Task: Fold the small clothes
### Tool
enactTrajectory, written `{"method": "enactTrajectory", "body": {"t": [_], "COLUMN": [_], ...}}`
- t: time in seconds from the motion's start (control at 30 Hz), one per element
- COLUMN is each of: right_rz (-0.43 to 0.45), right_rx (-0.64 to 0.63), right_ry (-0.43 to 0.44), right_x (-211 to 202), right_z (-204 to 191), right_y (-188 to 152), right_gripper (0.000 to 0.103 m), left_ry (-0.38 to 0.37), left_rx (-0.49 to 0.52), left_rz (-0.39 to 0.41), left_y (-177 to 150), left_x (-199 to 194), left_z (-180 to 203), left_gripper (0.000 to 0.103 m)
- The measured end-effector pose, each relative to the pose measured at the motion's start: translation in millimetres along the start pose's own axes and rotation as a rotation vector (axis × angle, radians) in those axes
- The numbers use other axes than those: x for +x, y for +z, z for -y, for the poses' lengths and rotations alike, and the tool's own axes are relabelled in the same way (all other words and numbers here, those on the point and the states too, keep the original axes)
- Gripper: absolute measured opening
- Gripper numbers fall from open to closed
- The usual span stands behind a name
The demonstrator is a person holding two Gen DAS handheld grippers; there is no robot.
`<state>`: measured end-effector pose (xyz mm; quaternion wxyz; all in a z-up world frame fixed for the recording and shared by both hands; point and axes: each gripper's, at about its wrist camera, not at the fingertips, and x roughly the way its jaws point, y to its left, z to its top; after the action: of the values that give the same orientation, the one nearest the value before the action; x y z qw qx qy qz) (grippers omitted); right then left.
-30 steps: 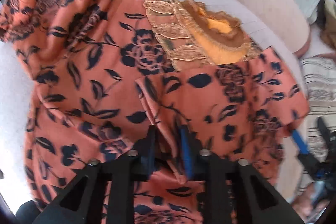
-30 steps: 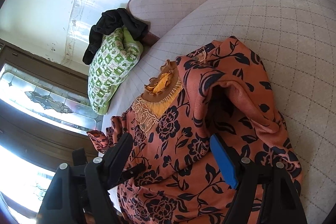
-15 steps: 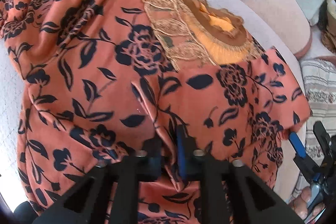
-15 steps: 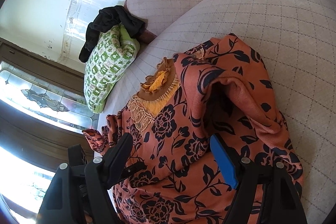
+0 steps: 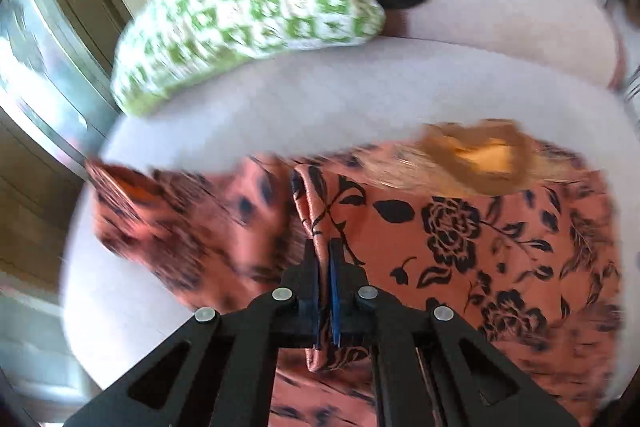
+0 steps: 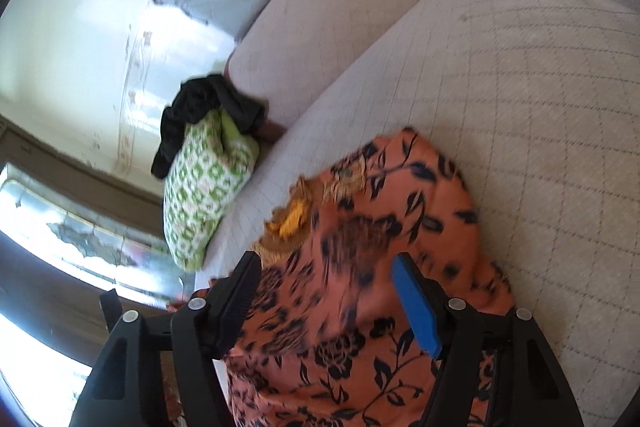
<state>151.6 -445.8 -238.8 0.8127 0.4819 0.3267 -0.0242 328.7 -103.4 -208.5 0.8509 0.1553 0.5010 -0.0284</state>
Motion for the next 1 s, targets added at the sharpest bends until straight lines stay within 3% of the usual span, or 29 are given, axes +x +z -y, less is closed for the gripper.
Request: {"method": "enactTrajectory", "body": {"t": [0.1, 0.23, 0.3, 0.33, 0.37, 0.43, 0.47, 0.6, 0.67, 0.77, 1.0], "right_rz": [-0.013, -0.104, -0.223, -0.291, -0.29, -0.262, -0.265, -0.222, -0.206, -0.215, -0.273], "right_rx": [0.005, -0.013, -0.018, -0.01, -0.016, -0.063, -0.093, -0.085, -0.103, -0.136, -0.079], "right_ry": [0.002, -0.019, -0.114, -0.194, -0.203, -0.22, -0.216, -0.145, -0.127, -0.129, -0.141], "right_x": [7, 36, 64, 81, 85, 81, 79, 67, 64, 65, 81], "right_z": [0, 0, 7, 16, 18, 7, 1, -4, -9, -17, 2], "right_y": [2, -2, -9, -15, -18, -19, -20, -23, -24, -28, -33], "right_gripper": [0.071, 0.071, 0.071, 0.07, 0.07, 0.07, 0.07, 0.07, 0.07, 0.07, 0.07], "left_ry": [0.08, 0.032, -0.01, -0.022, -0.026, -0.011, 0.008, 0.051, 0.059, 0.05, 0.022], "left_rx": [0.058, 0.095, 0.048, 0.02, -0.018, -0.095, -0.144, -0.304, -0.336, -0.349, -0.534], "left_rz": [-0.062, -0.169, -0.15, -0.14, -0.128, -0.102, -0.09, -0.092, -0.098, -0.115, -0.116], "left_y": [3, -6, -8, -8, -9, -11, -13, -26, -32, -41, -51], "left_x": [25, 47, 42, 38, 33, 25, 20, 8, 8, 13, 19], "left_z": [-5, -6, -22, -33, -52, -88, -112, -183, -206, -217, -251], "left_gripper": [0.005, 0.007, 0.007, 0.015, 0.022, 0.047, 0.049, 0.05, 0.05, 0.05, 0.05]}}
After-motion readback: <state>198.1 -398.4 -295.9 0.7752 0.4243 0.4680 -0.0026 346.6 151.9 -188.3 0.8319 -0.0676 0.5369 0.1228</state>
